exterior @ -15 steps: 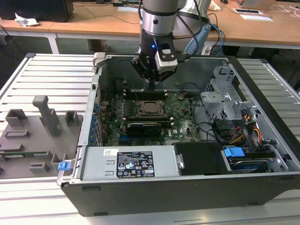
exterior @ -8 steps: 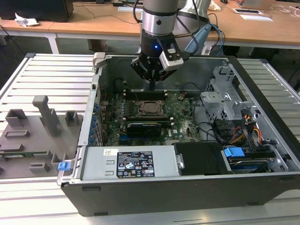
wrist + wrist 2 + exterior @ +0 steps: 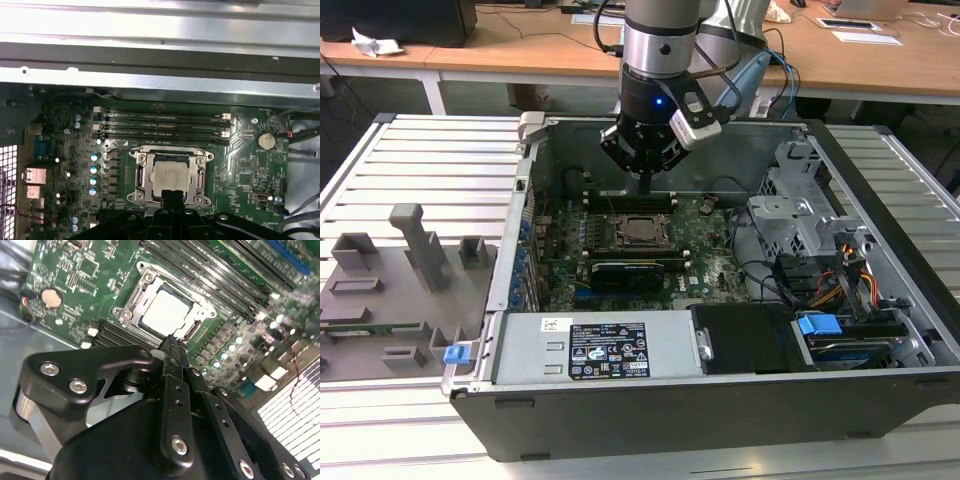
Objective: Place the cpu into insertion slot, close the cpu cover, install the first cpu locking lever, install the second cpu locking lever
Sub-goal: 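Install the first cpu locking lever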
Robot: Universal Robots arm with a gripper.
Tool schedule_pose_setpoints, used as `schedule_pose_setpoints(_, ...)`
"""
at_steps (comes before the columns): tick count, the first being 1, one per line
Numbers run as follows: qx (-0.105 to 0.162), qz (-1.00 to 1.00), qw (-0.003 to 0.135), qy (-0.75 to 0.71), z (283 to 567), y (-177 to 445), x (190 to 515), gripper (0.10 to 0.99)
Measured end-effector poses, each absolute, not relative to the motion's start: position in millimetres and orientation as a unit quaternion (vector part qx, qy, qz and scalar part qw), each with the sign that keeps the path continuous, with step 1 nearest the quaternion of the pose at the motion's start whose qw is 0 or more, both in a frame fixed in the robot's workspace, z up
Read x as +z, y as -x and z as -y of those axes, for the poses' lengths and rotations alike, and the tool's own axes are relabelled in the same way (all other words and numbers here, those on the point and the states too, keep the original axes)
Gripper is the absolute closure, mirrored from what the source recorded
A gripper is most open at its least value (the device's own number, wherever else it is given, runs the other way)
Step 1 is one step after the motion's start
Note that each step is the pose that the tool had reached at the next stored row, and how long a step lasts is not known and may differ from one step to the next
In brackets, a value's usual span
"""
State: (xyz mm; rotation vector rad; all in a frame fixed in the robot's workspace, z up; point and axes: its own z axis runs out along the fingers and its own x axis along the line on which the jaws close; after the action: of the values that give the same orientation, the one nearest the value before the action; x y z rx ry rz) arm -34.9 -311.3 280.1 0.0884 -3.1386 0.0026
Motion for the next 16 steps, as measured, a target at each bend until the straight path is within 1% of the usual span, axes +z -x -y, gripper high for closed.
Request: schedule_pose_setpoints(16,0.001,1.000,0.000,-0.029,309,89,270,0.980)
